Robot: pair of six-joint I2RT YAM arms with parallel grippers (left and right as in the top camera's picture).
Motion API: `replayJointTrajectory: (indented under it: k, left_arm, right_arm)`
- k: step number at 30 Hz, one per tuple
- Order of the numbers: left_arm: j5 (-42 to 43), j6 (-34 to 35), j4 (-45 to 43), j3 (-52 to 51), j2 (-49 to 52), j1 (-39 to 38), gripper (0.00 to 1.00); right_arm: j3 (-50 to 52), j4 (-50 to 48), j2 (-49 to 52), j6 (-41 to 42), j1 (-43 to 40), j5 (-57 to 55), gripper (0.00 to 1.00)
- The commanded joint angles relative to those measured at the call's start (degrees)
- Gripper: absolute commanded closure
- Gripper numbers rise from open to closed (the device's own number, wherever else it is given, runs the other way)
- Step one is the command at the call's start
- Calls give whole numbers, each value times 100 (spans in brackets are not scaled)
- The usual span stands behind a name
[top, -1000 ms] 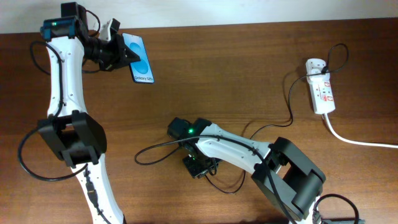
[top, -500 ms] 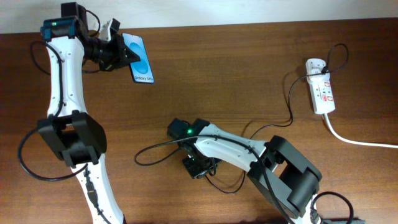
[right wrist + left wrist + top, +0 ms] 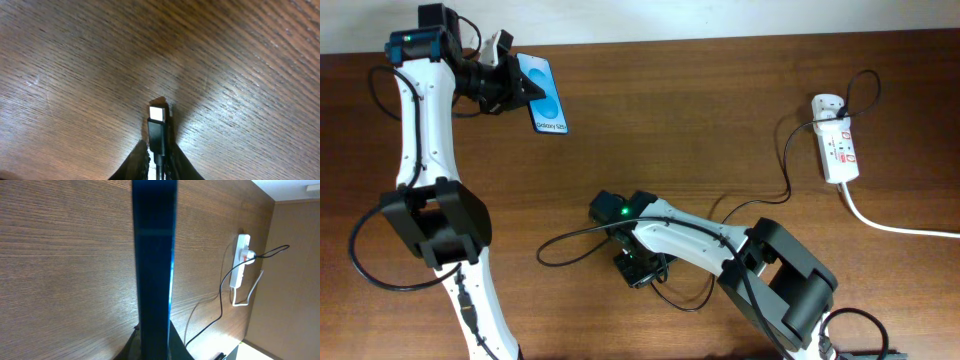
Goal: Plug charger to phone and switch on socket
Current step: 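Swing the phone upright to the left, plug held below it, then raise the right gripper's plug up to the phone's bottom port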
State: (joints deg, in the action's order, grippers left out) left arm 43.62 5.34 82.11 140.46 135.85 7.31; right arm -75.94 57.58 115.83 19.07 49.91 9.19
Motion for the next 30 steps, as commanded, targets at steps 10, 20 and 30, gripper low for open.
replayJointTrajectory:
  k: [10,20,30]
  left_arm:
    - [413,-118,-153,101,-157,-2,100]
    - [4658,-323,-1954,103,-157,0,100]
    - [4658,1329,-2017,103,-157,-17,100]
  right_arm:
    - [-444,391,4,-20,-243,136,96]
    - [-3978,1862,-848,-824,-1731,1939,96]
    - [-2157,-2194,-863,647,-2326,4168,96]
